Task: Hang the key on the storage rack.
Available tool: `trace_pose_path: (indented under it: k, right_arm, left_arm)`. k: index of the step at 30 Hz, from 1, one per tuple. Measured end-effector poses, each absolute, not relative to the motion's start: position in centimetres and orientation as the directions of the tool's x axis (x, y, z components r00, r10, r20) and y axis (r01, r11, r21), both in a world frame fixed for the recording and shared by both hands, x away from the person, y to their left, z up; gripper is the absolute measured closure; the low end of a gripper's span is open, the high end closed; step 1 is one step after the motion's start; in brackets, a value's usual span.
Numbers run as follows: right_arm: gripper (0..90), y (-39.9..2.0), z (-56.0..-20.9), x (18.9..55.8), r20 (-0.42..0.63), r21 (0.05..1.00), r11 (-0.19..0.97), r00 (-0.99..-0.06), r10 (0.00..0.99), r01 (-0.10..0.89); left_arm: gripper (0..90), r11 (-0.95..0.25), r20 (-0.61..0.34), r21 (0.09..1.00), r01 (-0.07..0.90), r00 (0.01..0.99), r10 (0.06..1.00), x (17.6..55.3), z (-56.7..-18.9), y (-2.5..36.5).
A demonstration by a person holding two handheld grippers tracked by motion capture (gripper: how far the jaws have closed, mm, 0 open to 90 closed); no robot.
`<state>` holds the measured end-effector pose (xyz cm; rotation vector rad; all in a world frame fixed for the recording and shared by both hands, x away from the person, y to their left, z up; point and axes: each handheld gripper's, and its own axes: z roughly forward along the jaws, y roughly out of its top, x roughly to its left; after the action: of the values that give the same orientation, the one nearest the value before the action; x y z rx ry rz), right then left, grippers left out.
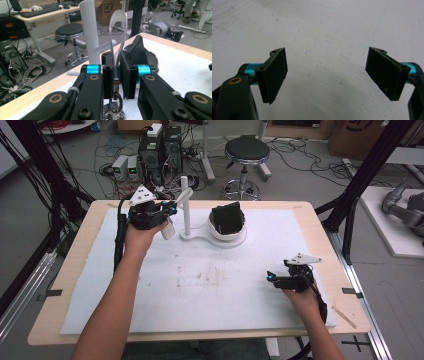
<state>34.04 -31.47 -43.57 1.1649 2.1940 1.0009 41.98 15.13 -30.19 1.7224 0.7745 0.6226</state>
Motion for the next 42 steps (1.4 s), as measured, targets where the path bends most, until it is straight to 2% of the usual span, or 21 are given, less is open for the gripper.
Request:
trace_pose_path:
  k: [5,30,42]
  right_arm:
    - [18.2,-31.5,-43.5,34.0,-0.059,0.774,0.379,-0.538,0.841,0.508]
    - [18.2,-31.6,-43.7,34.1,-0.053,0.773,0.375,-0.537,0.842,0.512]
    - [18.2,-31.6,-43.7,34.0,-0.054,0.773,0.375,-0.536,0.843,0.512]
  left_arm:
    - [81.2,-0.225,0.048,0.953,0.203,0.631,0.774,42.5,-30.7,14.9]
    - [81.2,-0.257,0.043,0.932,0.257,0.625,0.779,43.9,-32.4,13.9]
    - [81.3,-0.312,0.077,0.902,0.299,0.6,0.796,44.2,-32.9,13.6]
